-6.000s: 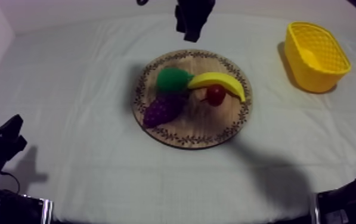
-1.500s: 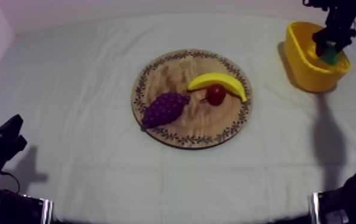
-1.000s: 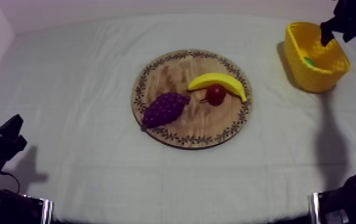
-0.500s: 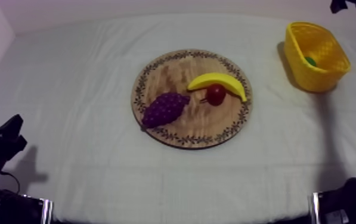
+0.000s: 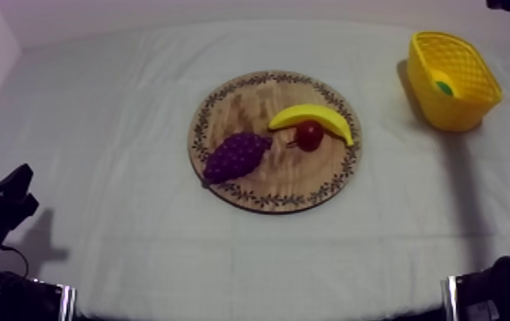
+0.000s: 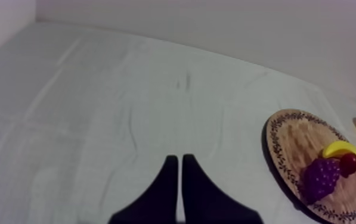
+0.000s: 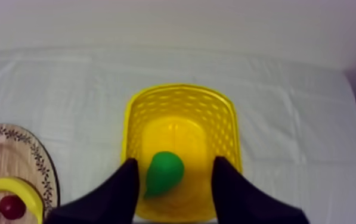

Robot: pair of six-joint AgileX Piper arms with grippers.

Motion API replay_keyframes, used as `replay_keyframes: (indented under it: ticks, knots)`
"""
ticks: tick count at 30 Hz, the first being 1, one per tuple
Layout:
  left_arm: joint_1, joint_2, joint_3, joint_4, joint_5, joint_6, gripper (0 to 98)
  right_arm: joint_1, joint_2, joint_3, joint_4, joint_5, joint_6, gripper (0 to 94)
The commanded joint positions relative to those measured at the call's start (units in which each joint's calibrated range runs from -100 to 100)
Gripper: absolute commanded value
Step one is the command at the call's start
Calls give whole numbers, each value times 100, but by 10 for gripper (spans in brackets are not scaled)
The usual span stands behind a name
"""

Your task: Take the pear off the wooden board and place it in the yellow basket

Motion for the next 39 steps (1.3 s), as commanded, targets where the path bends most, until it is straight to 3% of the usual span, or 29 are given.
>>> replay_keyframes:
  ticks: [1, 5, 10, 14, 21, 26, 33, 36, 39]
  knots:
    - [0, 0, -2, -2, -1, 1, 1, -29, -936, 1256, -273, -627, 220, 308]
    - [0, 0, -2, -2, -1, 1, 1, -94, -2143, 2635, -706, -1317, 695, 213]
    - [0, 0, -2, -2, -1, 0, 1, -107, -3754, 4114, -1299, -1647, 1257, 74]
    - [0, 0, -2, -2, -1, 0, 1, -94, -5050, 5197, -1458, -1722, 1207, 23]
    - [0, 0, -2, -2, -1, 1, 1, -69, -6799, 6897, -1252, -2156, 52, 9]
    - [0, 0, -2, -2, -1, 1, 1, -142, -7532, 7734, -1235, -2293, -194, 5]
    - [0, 0, -2, -2, -1, 3, 1, -307, -7750, 8012, -913, -1810, -1081, 7]
    - [0, 0, -2, -2, -1, 2, 1, -324, -7763, 8117, -767, -2066, -1023, 4]
    - [0, 0, -2, -2, -1, 4, 1, -333, -7767, 8191, -660, -2268, -408, 3]
